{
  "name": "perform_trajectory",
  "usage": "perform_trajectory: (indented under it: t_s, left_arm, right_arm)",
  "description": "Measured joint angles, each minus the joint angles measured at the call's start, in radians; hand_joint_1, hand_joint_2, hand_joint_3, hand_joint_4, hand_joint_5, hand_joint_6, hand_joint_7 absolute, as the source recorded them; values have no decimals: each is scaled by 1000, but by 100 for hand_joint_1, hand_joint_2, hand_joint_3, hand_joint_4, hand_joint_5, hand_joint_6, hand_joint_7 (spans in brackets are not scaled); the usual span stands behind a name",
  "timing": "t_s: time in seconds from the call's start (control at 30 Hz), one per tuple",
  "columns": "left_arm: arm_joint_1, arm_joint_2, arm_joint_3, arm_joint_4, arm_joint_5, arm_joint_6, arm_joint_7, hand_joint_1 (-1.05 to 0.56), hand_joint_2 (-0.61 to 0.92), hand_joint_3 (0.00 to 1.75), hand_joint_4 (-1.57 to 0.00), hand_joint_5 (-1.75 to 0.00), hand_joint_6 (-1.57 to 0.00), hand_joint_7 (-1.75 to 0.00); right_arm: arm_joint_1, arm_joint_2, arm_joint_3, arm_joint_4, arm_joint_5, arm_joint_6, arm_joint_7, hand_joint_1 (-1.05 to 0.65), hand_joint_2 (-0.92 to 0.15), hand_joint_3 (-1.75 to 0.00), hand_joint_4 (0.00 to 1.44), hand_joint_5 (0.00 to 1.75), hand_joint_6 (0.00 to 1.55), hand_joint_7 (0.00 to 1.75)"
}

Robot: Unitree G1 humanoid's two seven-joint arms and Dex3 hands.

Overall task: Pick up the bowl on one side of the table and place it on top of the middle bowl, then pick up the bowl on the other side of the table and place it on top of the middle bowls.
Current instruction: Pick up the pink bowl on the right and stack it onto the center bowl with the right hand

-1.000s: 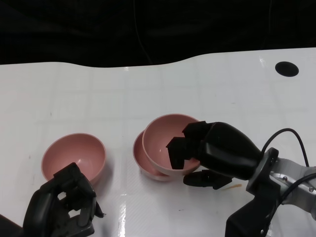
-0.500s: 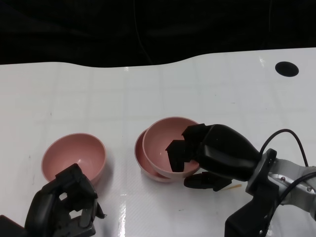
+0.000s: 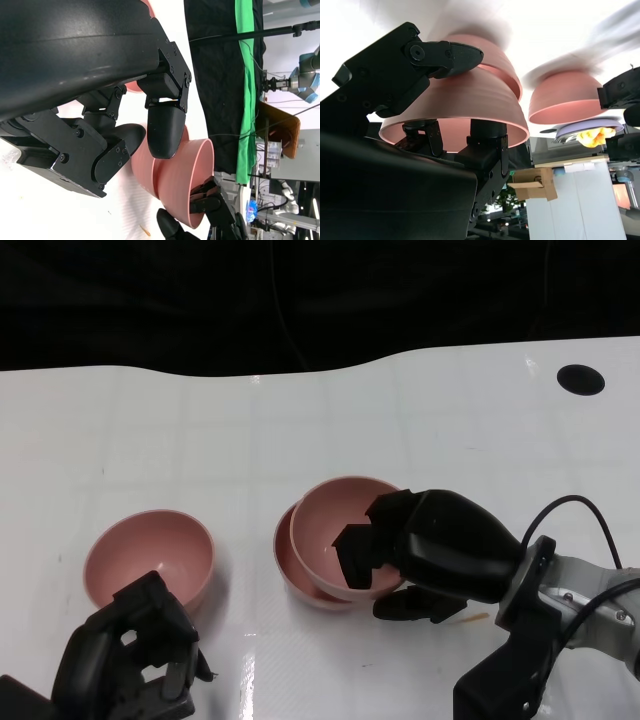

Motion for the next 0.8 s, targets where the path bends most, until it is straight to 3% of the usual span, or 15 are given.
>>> perform_trajectory:
  t_s: [0.8]
  left_arm:
    - [-9,4,0,26,2,-14,4,-4,56,124,-76,-175,-71,-164]
  right_arm:
    - [-36,31,16,36,-9,14,-46,-16,-71,-60,89,175,61,175]
